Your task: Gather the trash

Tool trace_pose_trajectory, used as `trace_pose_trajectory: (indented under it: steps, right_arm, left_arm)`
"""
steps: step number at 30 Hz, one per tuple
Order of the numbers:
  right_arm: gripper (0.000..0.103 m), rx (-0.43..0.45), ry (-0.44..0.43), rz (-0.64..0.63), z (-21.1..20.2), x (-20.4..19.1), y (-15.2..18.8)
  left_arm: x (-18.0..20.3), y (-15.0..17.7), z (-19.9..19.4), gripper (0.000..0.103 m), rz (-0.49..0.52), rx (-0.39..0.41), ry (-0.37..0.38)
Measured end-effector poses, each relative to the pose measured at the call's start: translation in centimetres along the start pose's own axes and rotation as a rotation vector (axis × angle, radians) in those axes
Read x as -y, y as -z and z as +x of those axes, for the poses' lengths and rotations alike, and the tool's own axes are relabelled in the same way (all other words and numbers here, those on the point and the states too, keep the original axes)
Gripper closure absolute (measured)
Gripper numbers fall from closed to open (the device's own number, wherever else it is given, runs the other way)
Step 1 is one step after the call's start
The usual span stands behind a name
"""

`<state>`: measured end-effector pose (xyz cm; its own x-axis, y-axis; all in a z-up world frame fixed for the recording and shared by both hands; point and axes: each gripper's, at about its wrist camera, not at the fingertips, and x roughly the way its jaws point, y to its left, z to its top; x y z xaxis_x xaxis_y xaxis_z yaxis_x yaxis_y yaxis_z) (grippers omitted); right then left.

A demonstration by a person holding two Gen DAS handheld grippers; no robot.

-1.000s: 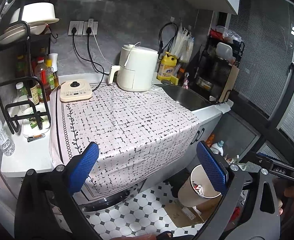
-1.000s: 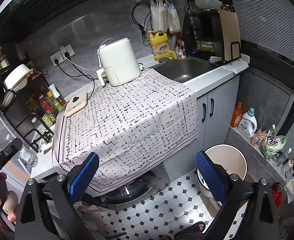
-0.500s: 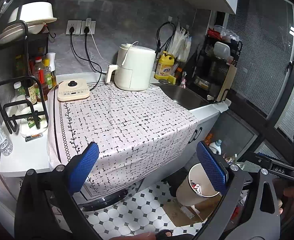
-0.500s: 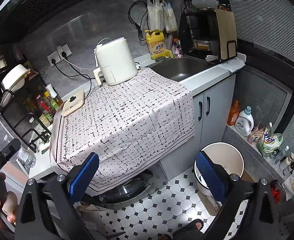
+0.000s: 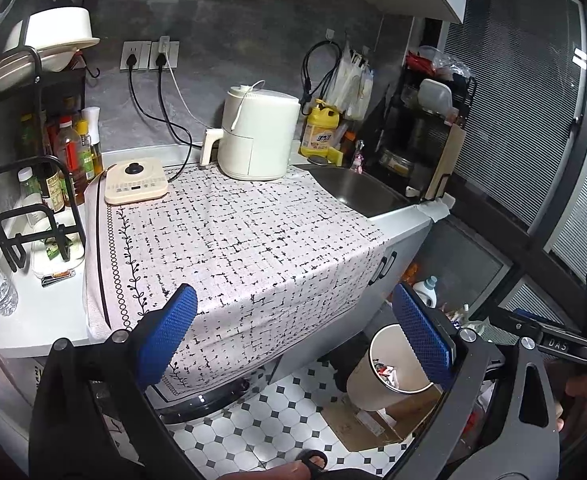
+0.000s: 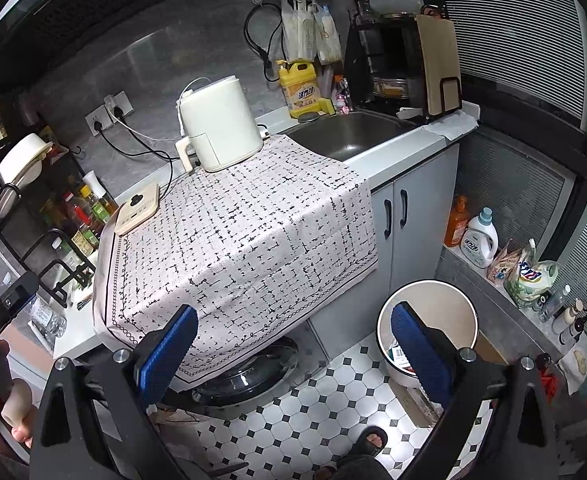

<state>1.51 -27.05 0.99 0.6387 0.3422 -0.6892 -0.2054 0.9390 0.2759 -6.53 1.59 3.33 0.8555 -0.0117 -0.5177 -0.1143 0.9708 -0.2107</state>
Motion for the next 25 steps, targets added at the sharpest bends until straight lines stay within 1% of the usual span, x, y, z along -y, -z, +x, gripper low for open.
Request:
trace_pose_trajectory:
  steps: [7, 11, 15, 17, 19, 22, 25]
  right_arm:
    - [0.008, 0.000, 0.013, 0.020, 0.1, 0.9, 0.5]
    - [0.008, -0.012, 0.021, 0.044, 0.6, 2.0, 0.8]
    - [0.008, -0.032, 0.026, 0.064, 1.5, 2.6, 1.1]
    - [0.008, -0.037, 0.022, 0.066, 1.6, 2.8, 1.3]
    - [0.008, -0.041, 0.038, 0.054, 1.7, 2.8, 1.6]
    - [0.008, -0.050, 0.051, 0.077, 1.6, 3.7, 2.1]
    - [0.008, -0.043, 0.094, 0.095, 1.2, 4.9, 2.3]
  left_arm:
    - [1.2, -0.1, 1.1, 0.006, 0.023, -0.024, 0.008]
    - [1.9, -0.1, 1.9, 0.006, 0.038, -0.036, 0.020]
    - [2.5, 0.0, 2.4, 0.006, 0.062, -0.038, 0.013]
    - [2.7, 0.0, 3.0, 0.006, 0.059, -0.045, 0.025]
    - [2.7, 0.2, 3.8, 0.006, 0.053, -0.062, 0.029]
    - [2.9, 0.3, 4.4, 0.006, 0.029, -0.072, 0.046]
    - [3.2, 0.6, 5.1, 0.006, 0.035, -0.082, 0.074]
